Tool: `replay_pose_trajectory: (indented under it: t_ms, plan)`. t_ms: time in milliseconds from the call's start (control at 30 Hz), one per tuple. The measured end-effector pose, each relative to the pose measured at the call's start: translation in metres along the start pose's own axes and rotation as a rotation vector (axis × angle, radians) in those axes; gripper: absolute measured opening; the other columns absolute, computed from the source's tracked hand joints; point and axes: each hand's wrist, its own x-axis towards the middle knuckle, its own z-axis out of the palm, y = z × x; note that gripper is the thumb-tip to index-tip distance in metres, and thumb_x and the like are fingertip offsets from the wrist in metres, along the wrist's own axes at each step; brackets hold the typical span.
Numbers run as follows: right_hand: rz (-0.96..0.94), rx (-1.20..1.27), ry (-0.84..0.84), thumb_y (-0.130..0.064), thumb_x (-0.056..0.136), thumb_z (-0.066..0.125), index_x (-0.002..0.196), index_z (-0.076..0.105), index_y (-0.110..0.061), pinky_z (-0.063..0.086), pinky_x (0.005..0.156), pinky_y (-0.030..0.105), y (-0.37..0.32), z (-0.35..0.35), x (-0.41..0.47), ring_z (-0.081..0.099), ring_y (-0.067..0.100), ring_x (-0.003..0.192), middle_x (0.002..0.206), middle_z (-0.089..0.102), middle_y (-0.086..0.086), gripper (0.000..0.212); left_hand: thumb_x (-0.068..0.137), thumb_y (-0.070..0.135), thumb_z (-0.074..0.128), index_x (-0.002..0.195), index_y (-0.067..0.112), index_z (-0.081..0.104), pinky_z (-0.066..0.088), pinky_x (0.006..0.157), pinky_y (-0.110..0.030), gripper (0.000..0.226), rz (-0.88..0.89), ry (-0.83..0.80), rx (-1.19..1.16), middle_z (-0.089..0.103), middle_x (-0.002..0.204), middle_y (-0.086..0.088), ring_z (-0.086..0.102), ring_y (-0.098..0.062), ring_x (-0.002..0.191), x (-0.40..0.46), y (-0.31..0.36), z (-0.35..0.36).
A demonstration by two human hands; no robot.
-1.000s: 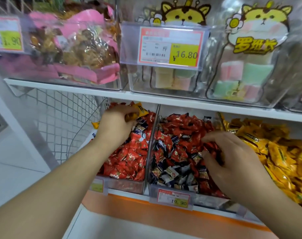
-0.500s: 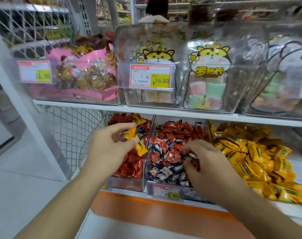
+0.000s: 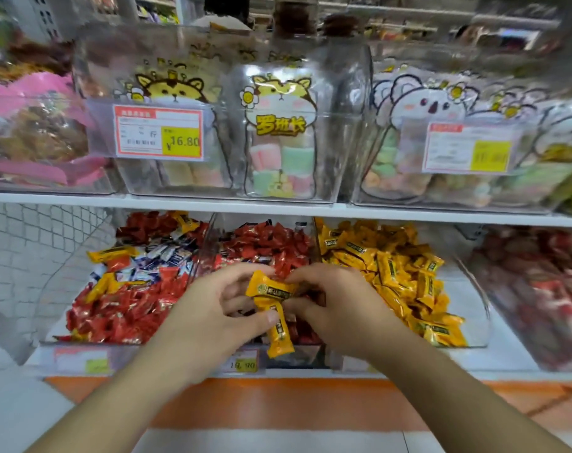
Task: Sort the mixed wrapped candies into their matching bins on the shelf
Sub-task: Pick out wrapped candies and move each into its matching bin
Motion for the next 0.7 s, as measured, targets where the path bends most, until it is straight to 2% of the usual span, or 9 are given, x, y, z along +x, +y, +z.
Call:
replay_pose_trajectory:
  t_ms: [67, 167, 267, 367, 433, 533, 600, 667, 700]
  plan:
    - [-0.003, -0.081, 0.053, -0.038, 0.092, 0.075, 0.114, 0.072, -0.030, 0.050, 0.081, 0.027, 0.006, -0.005, 0.001, 0.057, 0.003, 0.092, 0.097, 0.065, -0.018, 0.024, 0.081, 0.009, 0.085, 0.119, 0.033, 0.068, 0.060, 0.082, -0.025, 0.048, -0.008, 0.059, -0.022, 0.077, 0.106, 0.016, 0.073, -0.006, 0.100, 0.004, -0.002, 0.001]
    - [0.111, -0.186, 0.223, -0.045, 0.094, 0.070, 0.122, 0.071, -0.023, 0.051, 0.095, 0.032, 0.019, -0.017, 0.005, 0.057, 0.016, 0.115, 0.115, 0.069, -0.005, 0.035, 0.080, 0.017, 0.087, 0.110, 0.036, 0.072, 0.057, 0.070, -0.014, 0.038, 0.003, 0.165, 0.044, 0.074, 0.098, 0.025, 0.073, 0.001, 0.090, 0.007, -0.003, -0.001]
    - [0.340, -0.296, 0.321, -0.049, 0.098, 0.061, 0.134, 0.064, -0.018, 0.049, 0.100, 0.042, 0.035, -0.029, 0.012, 0.054, 0.031, 0.122, 0.121, 0.067, 0.010, 0.048, 0.081, 0.016, 0.086, 0.105, 0.029, 0.074, 0.054, 0.068, -0.008, 0.029, 0.032, 0.186, 0.042, 0.075, 0.096, 0.022, 0.073, 0.001, 0.088, 0.008, -0.003, -0.003]
    - [0.437, -0.309, 0.293, -0.050, 0.099, 0.058, 0.144, 0.052, -0.018, 0.046, 0.104, 0.047, 0.042, -0.029, 0.013, 0.048, 0.035, 0.126, 0.126, 0.060, 0.013, 0.055, 0.081, 0.017, 0.086, 0.104, 0.029, 0.074, 0.055, 0.070, -0.010, 0.027, 0.039, 0.199, 0.038, 0.076, 0.096, 0.021, 0.072, 0.001, 0.089, 0.007, -0.002, -0.003]
    - [0.412, -0.267, 0.250, -0.047, 0.099, 0.059, 0.145, 0.049, -0.017, 0.045, 0.106, 0.045, 0.038, -0.021, 0.011, 0.045, 0.031, 0.129, 0.131, 0.054, 0.010, 0.056, 0.081, 0.019, 0.086, 0.104, 0.030, 0.074, 0.056, 0.071, -0.012, 0.028, 0.041, 0.211, 0.037, 0.075, 0.096, 0.023, 0.072, 0.002, 0.089, 0.006, -0.001, -0.004]
    - [0.259, -0.145, 0.206, -0.040, 0.097, 0.065, 0.143, 0.051, -0.020, 0.042, 0.104, 0.027, 0.021, -0.010, 0.008, 0.047, 0.018, 0.130, 0.135, 0.054, -0.001, 0.053, 0.081, 0.018, 0.086, 0.102, 0.030, 0.074, 0.049, 0.067, -0.004, 0.027, 0.058, 0.245, 0.026, 0.073, 0.094, 0.028, 0.070, 0.006, 0.086, 0.005, 0.000, -0.002]
    - [0.134, -0.034, 0.135, -0.038, 0.094, 0.070, 0.141, 0.052, -0.026, 0.042, 0.103, 0.021, 0.006, -0.003, 0.005, 0.050, 0.007, 0.125, 0.132, 0.057, -0.012, 0.051, 0.081, 0.018, 0.086, 0.100, 0.028, 0.075, 0.049, 0.062, -0.005, 0.024, 0.057, 0.271, 0.003, 0.073, 0.092, 0.026, 0.070, 0.006, 0.086, 0.005, 0.000, 0.001]
    - [0.090, 0.105, 0.025, -0.042, 0.091, 0.074, 0.132, 0.053, -0.035, 0.051, 0.099, 0.027, -0.006, 0.005, 0.002, 0.057, 0.001, 0.115, 0.121, 0.062, -0.020, 0.047, 0.080, 0.021, 0.087, 0.098, 0.027, 0.075, 0.053, 0.061, -0.010, 0.022, 0.045, 0.292, -0.011, 0.075, 0.092, 0.020, 0.071, 0.002, 0.086, 0.005, -0.001, 0.003]
    - [0.096, 0.179, -0.028, -0.043, 0.089, 0.076, 0.125, 0.053, -0.038, 0.054, 0.094, 0.031, -0.011, 0.009, 0.001, 0.061, 0.001, 0.108, 0.114, 0.065, -0.019, 0.043, 0.080, 0.023, 0.087, 0.097, 0.028, 0.075, 0.055, 0.064, -0.015, 0.022, 0.039, 0.301, -0.016, 0.076, 0.092, 0.016, 0.072, 0.000, 0.086, 0.006, -0.001, 0.004]
